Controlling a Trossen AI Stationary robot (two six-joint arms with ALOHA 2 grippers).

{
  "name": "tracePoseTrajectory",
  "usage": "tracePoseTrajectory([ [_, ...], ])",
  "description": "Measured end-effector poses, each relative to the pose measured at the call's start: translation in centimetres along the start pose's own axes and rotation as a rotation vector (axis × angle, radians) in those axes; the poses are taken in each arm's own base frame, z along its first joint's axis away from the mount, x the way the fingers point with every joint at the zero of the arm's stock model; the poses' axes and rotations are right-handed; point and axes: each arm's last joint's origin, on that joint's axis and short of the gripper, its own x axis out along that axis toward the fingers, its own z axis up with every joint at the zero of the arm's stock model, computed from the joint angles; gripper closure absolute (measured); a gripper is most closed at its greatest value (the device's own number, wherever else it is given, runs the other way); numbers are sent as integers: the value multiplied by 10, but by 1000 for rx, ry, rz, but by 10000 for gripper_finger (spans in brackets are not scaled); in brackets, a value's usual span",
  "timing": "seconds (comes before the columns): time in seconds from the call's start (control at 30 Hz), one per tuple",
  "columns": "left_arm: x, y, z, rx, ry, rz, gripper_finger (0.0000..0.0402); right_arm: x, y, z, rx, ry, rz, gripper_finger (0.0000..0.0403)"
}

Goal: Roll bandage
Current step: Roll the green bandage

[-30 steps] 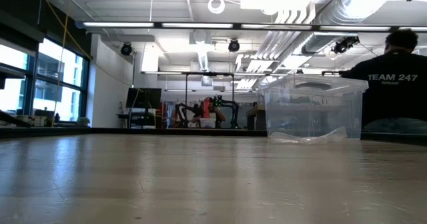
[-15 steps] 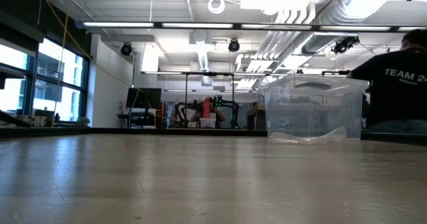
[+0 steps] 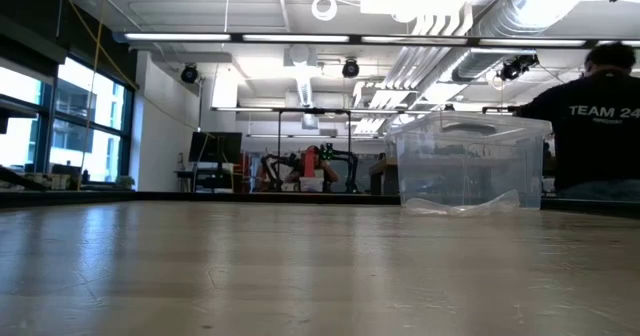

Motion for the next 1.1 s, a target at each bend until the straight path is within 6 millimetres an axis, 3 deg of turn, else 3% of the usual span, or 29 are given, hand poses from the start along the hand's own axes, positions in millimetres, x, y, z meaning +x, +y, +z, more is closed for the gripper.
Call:
tracePoseTrajectory([
  [0.67, -12, -12, 11, 22, 54, 11, 275, 6, -10, -13, 50, 94, -116, 396],
  [1.1, -6, -8, 2, 18, 138, 73, 275, 6, -15, -13, 67, 92, -144, 396],
])
